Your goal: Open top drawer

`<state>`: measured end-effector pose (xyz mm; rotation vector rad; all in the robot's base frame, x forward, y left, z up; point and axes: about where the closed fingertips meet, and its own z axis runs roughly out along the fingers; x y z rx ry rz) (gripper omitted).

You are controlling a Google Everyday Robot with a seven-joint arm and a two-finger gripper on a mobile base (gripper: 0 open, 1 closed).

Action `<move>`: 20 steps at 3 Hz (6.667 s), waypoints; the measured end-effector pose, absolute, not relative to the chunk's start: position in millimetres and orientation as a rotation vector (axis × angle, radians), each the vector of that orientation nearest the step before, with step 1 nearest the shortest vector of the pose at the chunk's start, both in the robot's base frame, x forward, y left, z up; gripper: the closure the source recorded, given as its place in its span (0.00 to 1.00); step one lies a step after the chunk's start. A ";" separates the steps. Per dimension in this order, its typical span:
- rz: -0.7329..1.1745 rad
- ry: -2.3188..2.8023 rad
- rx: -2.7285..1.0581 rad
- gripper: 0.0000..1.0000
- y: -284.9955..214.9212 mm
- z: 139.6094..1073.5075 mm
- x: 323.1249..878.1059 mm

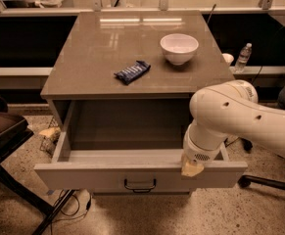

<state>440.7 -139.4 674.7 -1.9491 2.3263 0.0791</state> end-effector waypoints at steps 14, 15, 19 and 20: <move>0.360 2.270 -2.032 1.00 -139.0 648.1 398.9; 0.555 2.222 -2.170 1.00 -133.9 647.9 369.2; 0.604 2.205 -2.230 0.10 -136.6 650.9 354.9; 0.602 2.206 -2.231 0.00 -136.7 651.3 354.4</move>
Offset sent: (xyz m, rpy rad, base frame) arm -0.0004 -0.0001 0.0005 -0.0009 -0.0009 0.0002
